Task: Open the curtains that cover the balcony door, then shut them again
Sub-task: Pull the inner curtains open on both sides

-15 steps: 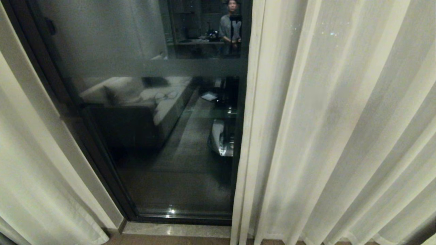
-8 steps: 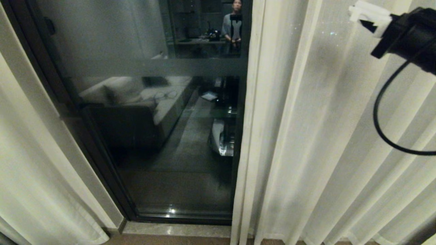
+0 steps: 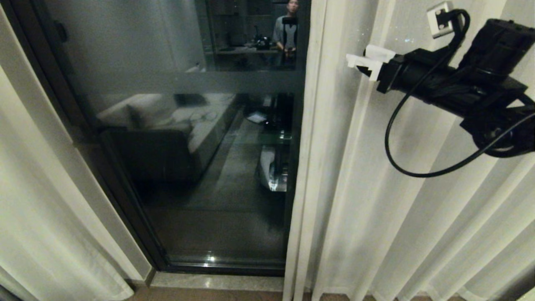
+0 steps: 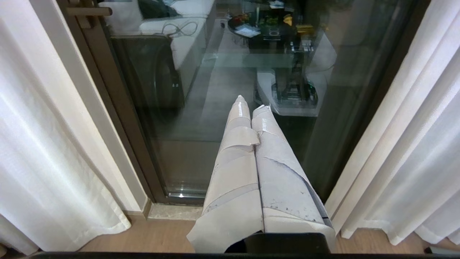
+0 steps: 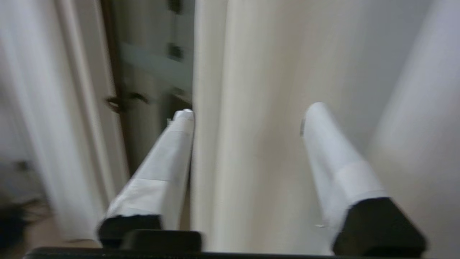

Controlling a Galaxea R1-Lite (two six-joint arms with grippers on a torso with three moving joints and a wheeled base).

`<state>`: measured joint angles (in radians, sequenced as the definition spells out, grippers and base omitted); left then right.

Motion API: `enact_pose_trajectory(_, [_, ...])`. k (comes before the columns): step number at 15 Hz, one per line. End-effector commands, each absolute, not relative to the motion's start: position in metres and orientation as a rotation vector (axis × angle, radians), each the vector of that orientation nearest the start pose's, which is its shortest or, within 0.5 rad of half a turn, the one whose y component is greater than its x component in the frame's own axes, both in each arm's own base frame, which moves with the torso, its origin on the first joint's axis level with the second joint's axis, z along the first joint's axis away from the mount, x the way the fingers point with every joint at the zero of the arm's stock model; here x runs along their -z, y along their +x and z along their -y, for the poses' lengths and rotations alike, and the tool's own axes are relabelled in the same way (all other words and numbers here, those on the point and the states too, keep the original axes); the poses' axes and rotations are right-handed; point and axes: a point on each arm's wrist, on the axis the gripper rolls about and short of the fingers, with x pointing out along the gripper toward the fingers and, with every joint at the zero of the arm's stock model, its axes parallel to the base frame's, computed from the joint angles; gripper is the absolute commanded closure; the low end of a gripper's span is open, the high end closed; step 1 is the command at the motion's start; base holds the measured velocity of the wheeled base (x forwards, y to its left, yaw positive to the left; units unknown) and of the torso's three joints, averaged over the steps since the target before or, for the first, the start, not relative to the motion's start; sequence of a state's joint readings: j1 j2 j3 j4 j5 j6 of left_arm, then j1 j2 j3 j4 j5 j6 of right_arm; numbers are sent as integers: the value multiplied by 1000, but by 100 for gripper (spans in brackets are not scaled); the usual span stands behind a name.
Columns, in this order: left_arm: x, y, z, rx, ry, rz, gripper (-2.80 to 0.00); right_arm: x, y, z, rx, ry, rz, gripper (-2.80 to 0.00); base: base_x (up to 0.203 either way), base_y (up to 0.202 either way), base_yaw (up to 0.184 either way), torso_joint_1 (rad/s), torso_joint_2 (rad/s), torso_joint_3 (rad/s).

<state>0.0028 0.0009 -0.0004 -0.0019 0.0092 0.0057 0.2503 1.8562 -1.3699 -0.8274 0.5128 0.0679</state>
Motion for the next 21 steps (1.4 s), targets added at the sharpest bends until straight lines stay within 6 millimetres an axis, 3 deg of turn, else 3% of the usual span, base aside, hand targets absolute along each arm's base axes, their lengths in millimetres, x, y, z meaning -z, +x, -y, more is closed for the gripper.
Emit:
enact_pose_trajectory(1, [-76,-23,0,-14,6,3,0,-300,362,-121,-808,50,307,-280,0,0,0,0,0,0])
enact_pose_trajectory(7, [-76,-23,0,-14,6,3,0,-291,376,-161,-855,92,294,-280,0,0,0,0,0,0])
enact_pose_trajectory(11, [-76,-23,0,-14,6,4,0,-286,396,-163,-609,126,309,-280,0,0,0,0,0,0])
enact_pose_trajectory(15, [-76,-23,0,-14,6,2,0,-286,399,-161,-477,143,321,-280,0,0,0,0,0,0])
enact_pose_trajectory(21, [-76,-23,0,-14,6,2,0,-284,407,-190,-544,239,347,-280,0,0,0,0,0,0])
